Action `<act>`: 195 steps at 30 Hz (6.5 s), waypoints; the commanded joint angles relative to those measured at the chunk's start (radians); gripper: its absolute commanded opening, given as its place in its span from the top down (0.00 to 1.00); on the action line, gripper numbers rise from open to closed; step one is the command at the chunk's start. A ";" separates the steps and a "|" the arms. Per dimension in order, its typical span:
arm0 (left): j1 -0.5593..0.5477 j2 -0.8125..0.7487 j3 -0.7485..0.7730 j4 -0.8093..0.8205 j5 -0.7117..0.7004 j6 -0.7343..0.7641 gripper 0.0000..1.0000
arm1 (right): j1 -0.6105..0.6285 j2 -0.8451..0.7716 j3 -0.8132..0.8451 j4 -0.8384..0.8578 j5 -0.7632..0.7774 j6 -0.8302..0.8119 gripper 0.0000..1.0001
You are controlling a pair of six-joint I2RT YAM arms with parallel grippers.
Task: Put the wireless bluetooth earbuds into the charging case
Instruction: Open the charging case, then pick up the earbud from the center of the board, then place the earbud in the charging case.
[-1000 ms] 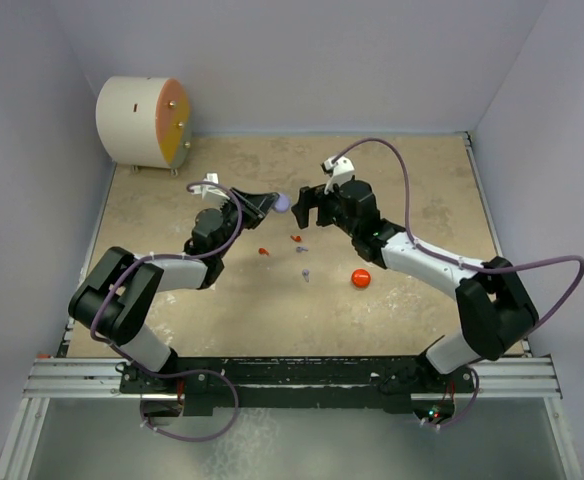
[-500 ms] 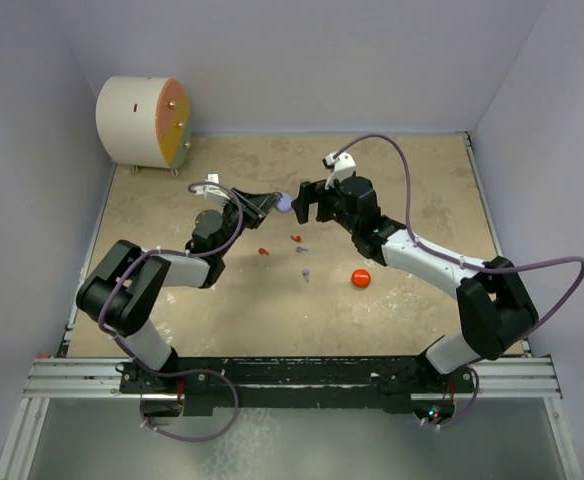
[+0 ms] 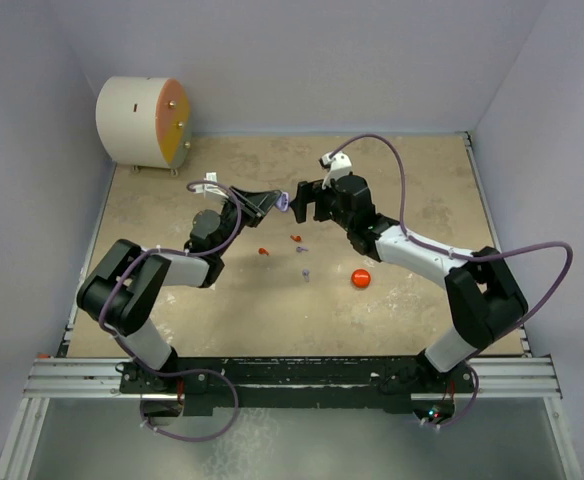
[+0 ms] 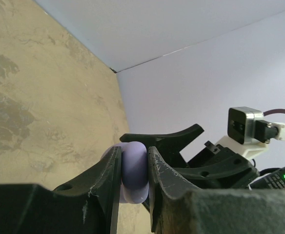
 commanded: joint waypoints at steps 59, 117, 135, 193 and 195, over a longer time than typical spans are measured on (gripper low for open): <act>0.135 0.156 -0.279 0.536 -0.041 -0.403 1.00 | 0.103 0.080 -0.041 -0.147 0.050 -0.046 0.41; 0.136 0.186 -0.287 0.535 -0.022 -0.446 1.00 | 0.258 0.139 -0.105 -0.339 0.153 0.108 0.54; 0.136 0.184 -0.290 0.536 -0.022 -0.448 1.00 | 0.266 0.159 -0.099 -0.360 0.163 0.111 0.74; 0.117 0.147 -0.254 0.536 0.016 -0.531 1.00 | 0.157 -0.053 -0.208 0.618 -0.031 -0.053 1.00; 0.113 0.143 -0.252 0.536 0.009 -0.530 1.00 | 0.156 -0.037 -0.200 0.619 -0.013 -0.057 1.00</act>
